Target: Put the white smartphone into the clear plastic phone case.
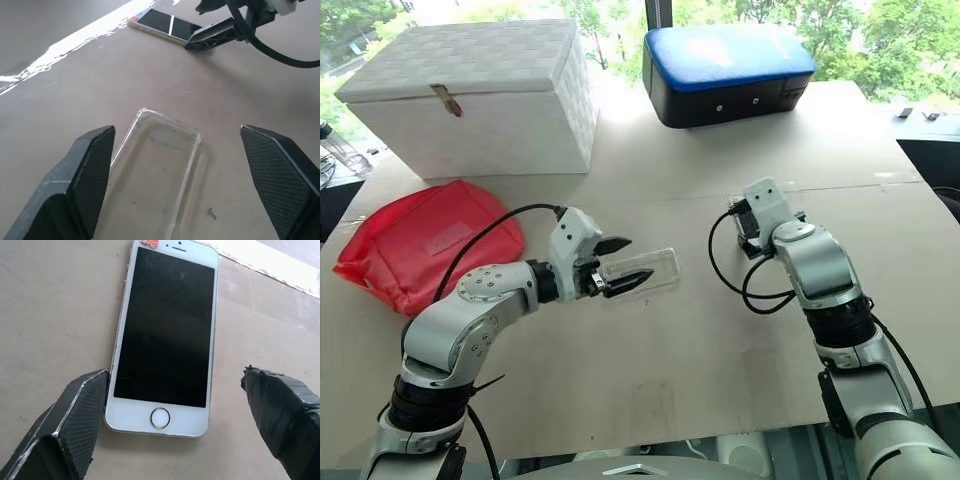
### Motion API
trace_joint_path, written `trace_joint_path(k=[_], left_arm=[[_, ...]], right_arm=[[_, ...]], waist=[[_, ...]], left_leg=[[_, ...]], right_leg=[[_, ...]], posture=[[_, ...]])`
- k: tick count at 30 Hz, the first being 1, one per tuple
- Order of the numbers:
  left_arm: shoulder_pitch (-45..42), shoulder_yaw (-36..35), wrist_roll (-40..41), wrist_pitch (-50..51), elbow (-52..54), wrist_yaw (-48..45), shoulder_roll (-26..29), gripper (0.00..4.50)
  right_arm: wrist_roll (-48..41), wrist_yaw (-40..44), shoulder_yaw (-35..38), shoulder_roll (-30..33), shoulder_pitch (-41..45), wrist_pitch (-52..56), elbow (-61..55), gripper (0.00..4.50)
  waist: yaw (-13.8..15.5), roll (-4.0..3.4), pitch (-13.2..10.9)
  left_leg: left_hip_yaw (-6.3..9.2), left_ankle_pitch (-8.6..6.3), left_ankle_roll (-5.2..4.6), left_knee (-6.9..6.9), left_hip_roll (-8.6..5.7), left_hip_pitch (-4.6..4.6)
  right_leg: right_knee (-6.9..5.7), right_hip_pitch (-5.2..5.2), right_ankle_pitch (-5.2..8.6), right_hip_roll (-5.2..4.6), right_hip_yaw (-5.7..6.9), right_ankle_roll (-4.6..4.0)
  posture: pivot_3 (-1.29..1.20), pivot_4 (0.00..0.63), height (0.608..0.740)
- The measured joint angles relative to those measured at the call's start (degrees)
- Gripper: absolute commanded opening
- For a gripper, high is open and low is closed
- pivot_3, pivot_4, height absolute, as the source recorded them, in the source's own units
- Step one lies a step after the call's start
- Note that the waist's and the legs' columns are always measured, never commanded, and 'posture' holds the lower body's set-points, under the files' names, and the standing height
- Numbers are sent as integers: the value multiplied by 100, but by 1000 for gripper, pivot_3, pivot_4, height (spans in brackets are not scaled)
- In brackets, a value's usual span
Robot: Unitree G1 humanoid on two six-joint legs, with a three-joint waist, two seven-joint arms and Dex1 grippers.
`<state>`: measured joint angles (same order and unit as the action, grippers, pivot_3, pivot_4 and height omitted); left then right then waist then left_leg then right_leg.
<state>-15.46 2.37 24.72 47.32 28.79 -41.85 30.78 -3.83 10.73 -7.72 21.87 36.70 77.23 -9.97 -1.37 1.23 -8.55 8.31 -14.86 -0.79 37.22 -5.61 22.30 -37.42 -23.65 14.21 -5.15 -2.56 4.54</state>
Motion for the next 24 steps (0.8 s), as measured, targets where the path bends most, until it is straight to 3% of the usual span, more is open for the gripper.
trace_joint_path(k=[6, 19, 23, 24], left_arm=[[157, -25, 28, -930, -16, -233, -92, 4068], [474, -440, 534, -1851, -3, -341, -231, 4068], [640, -445, 595, -1941, 91, -322, -209, 4144], [674, -447, 601, -1940, 121, -293, -190, 4144]], right_arm=[[-309, 272, 546, -248, -48, -688, 508, 4500], [-465, 1035, 527, -10, 348, -1524, 1823, 4500], [-454, 1142, 550, 21, 475, -1705, 2211, 2868], [-453, 1168, 545, 27, 475, -1753, 2228, 2838]], waist=[[27, -1, -1], [20, 7, 4], [14, 29, 18], [14, 29, 18]], left_leg=[[-6, 0, 0, -2, 1, 1], [-14, -1, -3, -1, 9, -50], [-14, -1, -3, 1, 14, -54], [-14, -1, -3, 1, 15, -55]], right_leg=[[4, -2, 0, 0, -4, 0], [-3, 36, -6, 9, -8, -7], [-3, 40, -14, 14, -7, -13], [-4, 40, -15, 15, -7, -13]], posture=[[0, 150, 740], [0, 150, 740], [0, 150, 740], [0, 150, 740]])
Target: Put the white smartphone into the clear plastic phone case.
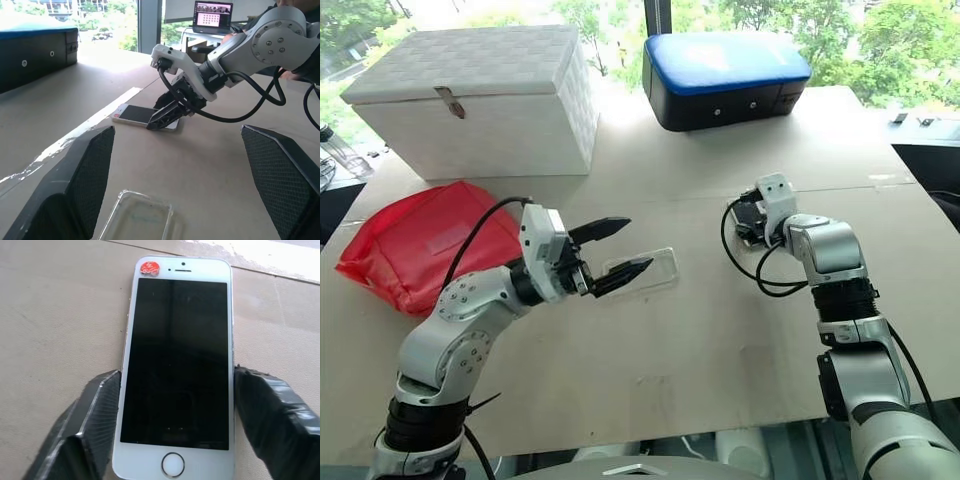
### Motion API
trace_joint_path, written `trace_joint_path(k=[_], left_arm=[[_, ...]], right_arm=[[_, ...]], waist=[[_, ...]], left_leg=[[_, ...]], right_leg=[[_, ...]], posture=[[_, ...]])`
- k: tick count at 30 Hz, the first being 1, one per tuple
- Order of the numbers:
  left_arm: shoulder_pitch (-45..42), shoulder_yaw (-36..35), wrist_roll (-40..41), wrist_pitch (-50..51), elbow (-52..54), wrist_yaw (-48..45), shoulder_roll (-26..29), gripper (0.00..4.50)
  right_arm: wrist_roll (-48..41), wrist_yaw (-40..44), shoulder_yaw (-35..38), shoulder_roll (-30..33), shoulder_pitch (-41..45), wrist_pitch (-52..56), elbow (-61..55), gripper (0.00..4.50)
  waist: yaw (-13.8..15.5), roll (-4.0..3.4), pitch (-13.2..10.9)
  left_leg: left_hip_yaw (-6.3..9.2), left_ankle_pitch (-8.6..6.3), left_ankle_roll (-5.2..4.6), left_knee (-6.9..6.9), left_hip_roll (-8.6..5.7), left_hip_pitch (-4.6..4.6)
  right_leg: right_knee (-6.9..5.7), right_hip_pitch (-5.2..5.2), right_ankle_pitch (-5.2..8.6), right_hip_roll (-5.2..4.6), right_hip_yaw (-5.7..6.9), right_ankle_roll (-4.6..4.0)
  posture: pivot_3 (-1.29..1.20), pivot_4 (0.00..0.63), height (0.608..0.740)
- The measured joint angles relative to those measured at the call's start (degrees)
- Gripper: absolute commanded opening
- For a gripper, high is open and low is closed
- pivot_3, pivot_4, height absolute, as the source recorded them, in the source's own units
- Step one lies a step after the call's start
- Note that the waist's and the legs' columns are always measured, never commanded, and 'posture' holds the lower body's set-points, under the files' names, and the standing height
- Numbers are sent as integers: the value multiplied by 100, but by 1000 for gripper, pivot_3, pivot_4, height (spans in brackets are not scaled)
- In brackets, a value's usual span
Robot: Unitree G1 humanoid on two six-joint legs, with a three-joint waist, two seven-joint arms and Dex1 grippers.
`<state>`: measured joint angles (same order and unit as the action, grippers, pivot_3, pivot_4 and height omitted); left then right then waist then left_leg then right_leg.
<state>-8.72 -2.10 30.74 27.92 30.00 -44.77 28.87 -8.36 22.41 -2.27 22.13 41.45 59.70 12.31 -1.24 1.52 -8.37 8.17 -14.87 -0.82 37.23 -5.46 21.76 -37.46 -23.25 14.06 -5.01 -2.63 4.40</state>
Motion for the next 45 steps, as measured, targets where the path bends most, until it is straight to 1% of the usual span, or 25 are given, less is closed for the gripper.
trace_joint_path(k=[7, 10, 14, 18, 22, 24, 25, 28, 31, 37, 45], left_arm=[[-117, -18, 245, 406, 412, 485, 36, 4144], [-189, -76, 415, 669, 606, 779, 36, 4144], [121, -442, 428, 650, 511, 903, 125, 4144], [909, -857, 260, 21, 122, 665, 140, 4144], [1840, -1222, 197, -526, -397, -103, 522, 4144], [1996, -1312, 180, -698, -485, -286, 549, 4144], [2137, -1361, 94, -910, -570, -407, 581, 4144], [2414, -1388, -24, -1225, -701, -519, 574, 4144], [2615, -1441, -27, -1434, -697, -538, 546, 4144], [2954, -1526, -48, -1734, -689, -526, 448, 4144], [3076, -1530, -134, -1974, -695, -524, 421, 4144]], right_arm=[[11, 311, -76, 120, -178, -447, -72, 2838], [-18, 675, -152, 217, -443, -1012, -309, 2837], [-338, 1519, -457, 225, -498, -1606, -1127, 2818], [-328, 2275, -1105, 271, -245, -2190, -1427, 2777], [-124, 2810, -1864, 129, 111, -2536, -1303, 2777], [3, 2963, -2105, 88, 237, -2719, -1209, 2777], [193, 3137, -2399, 80, 383, -2988, -1072, 2777], [641, 3450, -2894, 105, 496, -3649, -704, 2777], [990, 3693, -3156, 197, 504, -4149, -371, 2777], [1258, 4132, -3165, 357, 515, -4716, -228, 2777], [1614, 4463, -3161, 460, 617, -5009, -227, 2777]], waist=[[10, 0, 0], [-4, -5, -4], [-119, -16, -11], [-123, -16, -11], [-90, -24, -17], [-38, -26, -18], [-23, -26, -18], [31, -26, -18], [44, -27, -19], [33, -28, -20], [37, -28, -20]], left_leg=[[2, 0, 0, -1, 5, 5], [-3, 1, 2, -3, 5, 15], [-10, 0, 4, -19, 16, 30], [-14, 0, 4, -37, 17, 29], [-11, 0, 4, -43, 17, 35], [-1, 0, 4, -42, 14, 40], [0, 0, 4, -42, 14, 40], [4, 0, 4, -43, 14, 41], [4, 0, 4, -42, 14, 42], [4, -1, 4, -47, 15, 38], [5, -1, 4, -47, 15, 38]], right_leg=[[2, -1, 0, 3, 4, -1], [3, -10, 0, 3, -3, 0], [9, -37, 1, 11, -11, -2], [38, -36, 1, 9, -10, -2], [53, -41, 1, 5, -3, -2], [59, -40, 0, 0, 9, -2], [60, -38, 0, 1, 10, -3], [60, -39, 0, 1, 14, -3], [61, -39, 0, 0, 13, -3], [61, -39, 0, 2, 12, -3], [61, -38, 0, 2, 14, -3]], posture=[[0, 150, 740], [0, 150, 740], [0, 150, 740], [0, 150, 740], [0, 150, 740], [0, 150, 740], [0, 150, 740], [0, 150, 740], [0, 150, 740], [0, 150, 740], [0, 150, 740]])
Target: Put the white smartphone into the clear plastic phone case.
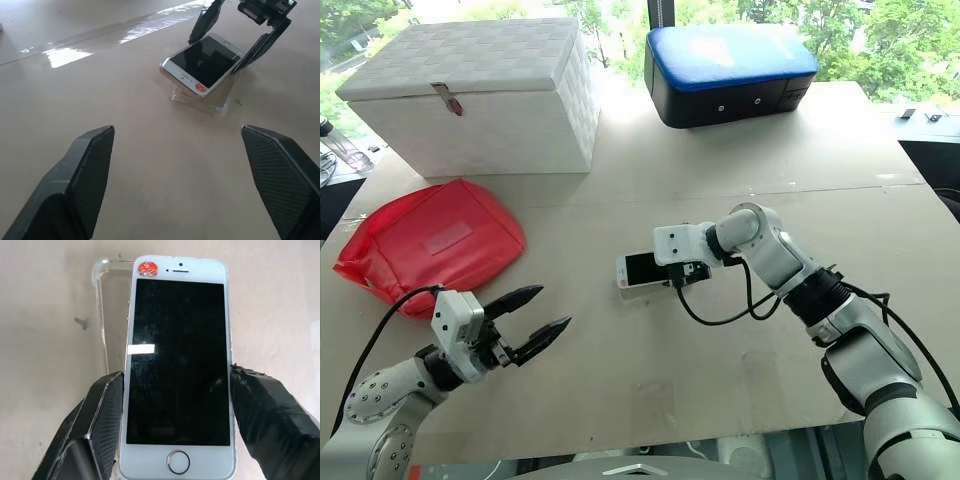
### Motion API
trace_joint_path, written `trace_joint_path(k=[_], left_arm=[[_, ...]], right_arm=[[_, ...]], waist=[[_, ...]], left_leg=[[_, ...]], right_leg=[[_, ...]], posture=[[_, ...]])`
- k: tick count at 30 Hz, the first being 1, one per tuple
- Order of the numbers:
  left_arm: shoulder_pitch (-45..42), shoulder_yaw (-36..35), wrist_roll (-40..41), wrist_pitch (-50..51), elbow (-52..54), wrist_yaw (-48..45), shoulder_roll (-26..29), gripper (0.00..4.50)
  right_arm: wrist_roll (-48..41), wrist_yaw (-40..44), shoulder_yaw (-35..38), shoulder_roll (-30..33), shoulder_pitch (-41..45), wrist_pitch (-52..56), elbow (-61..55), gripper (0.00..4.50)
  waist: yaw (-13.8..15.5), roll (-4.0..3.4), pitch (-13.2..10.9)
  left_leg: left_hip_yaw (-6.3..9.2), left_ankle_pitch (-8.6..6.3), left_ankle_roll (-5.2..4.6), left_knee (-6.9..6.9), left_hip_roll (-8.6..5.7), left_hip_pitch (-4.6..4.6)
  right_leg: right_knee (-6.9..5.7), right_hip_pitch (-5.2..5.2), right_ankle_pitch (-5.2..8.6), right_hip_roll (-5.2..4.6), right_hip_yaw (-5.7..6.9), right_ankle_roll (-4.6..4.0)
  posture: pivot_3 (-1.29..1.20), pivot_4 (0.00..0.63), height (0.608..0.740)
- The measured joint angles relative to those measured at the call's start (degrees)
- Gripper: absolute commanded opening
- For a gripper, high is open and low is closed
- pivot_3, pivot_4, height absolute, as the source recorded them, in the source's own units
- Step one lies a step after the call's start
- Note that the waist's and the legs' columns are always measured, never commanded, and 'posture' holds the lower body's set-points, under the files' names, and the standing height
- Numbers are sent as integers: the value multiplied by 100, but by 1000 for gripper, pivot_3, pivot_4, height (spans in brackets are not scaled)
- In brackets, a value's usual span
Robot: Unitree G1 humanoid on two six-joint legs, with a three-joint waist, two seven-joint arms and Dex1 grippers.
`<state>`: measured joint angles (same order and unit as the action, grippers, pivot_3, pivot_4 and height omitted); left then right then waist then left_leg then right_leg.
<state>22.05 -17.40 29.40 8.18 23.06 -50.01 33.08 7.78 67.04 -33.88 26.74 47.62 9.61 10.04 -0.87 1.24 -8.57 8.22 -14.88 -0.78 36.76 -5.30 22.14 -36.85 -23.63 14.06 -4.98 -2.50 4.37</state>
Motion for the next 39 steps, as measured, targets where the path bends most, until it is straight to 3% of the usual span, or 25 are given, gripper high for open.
trace_joint_path(k=[19, 39], left_arm=[[-11, 17, -26, -364, -252, -252, -20, 4144], [74, 223, -85, -404, -249, -256, -163, 4144]], right_arm=[[119, 681, 104, 285, 319, -106, 16, 2777], [528, 1057, 34, 184, 406, -752, 396, 2777]], waist=[[-7, -2, -1], [-1, 0, 1]], left_leg=[[-1, 0, 0, 0, 0, 0], [0, 0, 0, 0, 0, -4]], right_leg=[[0, -1, 0, 0, -1, 0], [0, 3, 0, 0, -1, 0]], posture=[[0, 150, 740], [0, 150, 740]])
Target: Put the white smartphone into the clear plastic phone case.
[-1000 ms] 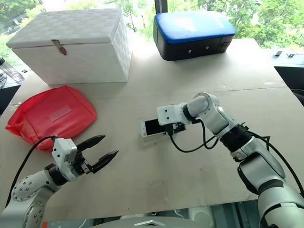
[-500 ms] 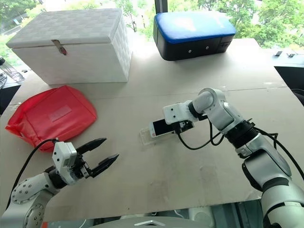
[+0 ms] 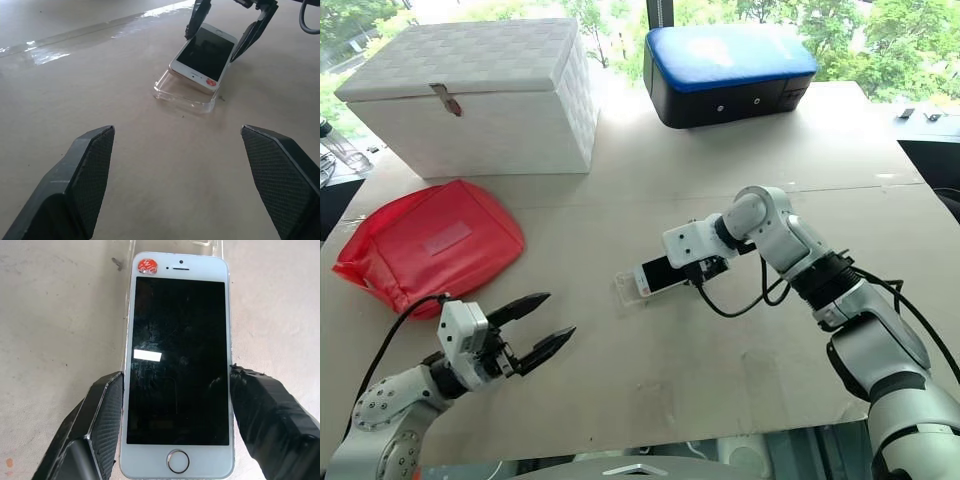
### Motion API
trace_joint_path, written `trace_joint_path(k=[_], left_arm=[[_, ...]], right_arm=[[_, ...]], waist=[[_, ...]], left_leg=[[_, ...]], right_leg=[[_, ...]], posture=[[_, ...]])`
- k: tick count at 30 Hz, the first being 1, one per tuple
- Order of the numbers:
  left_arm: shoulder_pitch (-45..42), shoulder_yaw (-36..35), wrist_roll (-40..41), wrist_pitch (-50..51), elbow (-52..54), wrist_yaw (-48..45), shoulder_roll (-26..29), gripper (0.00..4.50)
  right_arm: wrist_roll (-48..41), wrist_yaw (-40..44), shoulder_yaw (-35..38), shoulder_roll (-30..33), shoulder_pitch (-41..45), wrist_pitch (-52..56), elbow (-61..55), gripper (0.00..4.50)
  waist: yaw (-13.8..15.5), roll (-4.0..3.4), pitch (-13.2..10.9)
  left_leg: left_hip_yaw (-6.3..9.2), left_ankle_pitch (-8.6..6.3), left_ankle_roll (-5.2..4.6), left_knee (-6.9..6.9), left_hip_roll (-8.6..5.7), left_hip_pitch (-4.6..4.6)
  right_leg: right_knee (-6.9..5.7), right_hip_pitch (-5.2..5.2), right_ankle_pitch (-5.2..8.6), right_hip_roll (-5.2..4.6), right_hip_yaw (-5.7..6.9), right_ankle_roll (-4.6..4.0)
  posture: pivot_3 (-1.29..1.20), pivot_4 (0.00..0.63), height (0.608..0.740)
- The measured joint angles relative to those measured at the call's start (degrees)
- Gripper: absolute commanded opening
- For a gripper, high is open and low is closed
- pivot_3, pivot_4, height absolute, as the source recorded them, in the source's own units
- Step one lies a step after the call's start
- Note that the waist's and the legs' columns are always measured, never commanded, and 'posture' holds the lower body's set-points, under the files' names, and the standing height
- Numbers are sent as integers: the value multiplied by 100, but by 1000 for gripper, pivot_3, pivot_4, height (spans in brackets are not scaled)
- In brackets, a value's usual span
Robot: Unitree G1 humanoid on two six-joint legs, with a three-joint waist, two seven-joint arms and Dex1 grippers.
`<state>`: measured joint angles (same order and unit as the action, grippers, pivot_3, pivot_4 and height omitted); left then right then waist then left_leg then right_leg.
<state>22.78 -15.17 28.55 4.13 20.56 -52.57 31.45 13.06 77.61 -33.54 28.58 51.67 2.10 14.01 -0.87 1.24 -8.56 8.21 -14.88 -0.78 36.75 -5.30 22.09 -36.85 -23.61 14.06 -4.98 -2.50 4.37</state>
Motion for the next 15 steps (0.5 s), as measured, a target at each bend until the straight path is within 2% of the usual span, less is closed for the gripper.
trace_joint_path(k=[15], left_arm=[[76, 131, -46, -77, 61, 220, -167, 4144]], right_arm=[[369, 290, -216, -345, 365, -35, 487, 2777]], waist=[[-13, 3, 14]], left_leg=[[0, -1, -1, -2, 3, -32]], right_leg=[[-4, 28, 0, 5, 0, -1]], posture=[[0, 150, 740]])
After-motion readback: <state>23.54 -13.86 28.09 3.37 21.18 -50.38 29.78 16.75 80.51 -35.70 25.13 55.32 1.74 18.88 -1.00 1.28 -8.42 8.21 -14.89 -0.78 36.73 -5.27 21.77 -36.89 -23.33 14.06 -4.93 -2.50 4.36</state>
